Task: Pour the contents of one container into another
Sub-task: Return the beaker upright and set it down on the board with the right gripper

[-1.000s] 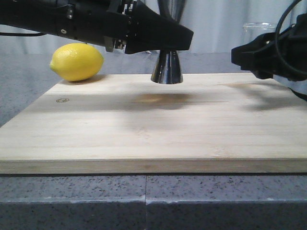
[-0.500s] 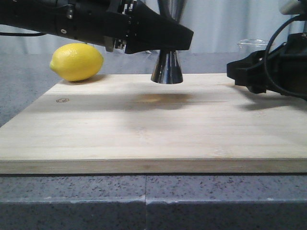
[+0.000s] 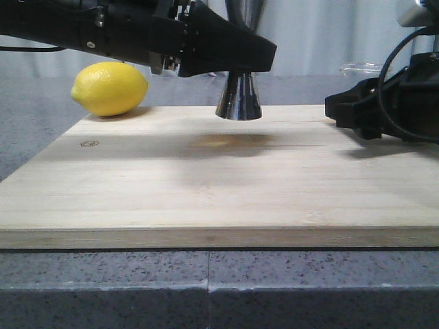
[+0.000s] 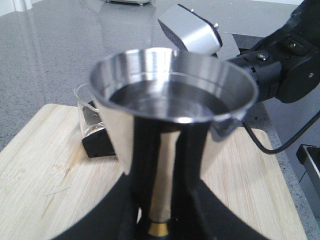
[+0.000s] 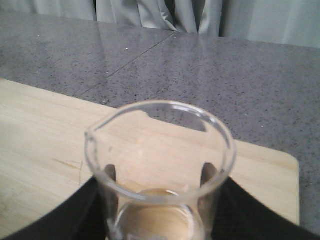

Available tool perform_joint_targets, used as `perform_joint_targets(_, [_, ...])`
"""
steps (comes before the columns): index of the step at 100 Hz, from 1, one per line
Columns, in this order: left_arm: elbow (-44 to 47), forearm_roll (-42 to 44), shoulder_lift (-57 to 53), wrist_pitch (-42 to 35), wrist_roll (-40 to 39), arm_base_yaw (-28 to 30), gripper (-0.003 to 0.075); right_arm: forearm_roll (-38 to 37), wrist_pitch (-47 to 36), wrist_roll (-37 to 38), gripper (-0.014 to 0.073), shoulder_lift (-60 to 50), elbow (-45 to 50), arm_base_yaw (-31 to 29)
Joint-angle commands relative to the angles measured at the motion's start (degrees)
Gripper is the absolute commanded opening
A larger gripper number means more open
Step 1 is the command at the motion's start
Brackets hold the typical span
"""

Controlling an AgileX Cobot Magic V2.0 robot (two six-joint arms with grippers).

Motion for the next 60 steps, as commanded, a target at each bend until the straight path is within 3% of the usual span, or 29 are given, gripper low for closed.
perform_joint_targets(1, [-1.7,-4.0,-2.3,3.7,-0.4,-0.5,0.0059,0.5,-4.3,0.2,0.0377,-1.7,-1.2,-0.4])
perform_joint_targets(21, [-1.7,-4.0,-2.3,3.7,-0.4,-0.5,0.0059,0.5,-4.6,0.2,0.0512,-1.7,-1.2,-0.4])
perform_joint_targets(60, [-1.7,-5.2,-2.3,3.6,-0.1,-0.4,0.0059,0.5,-9.0,0.2,0.0522,-5.5,-1.2,-0.4])
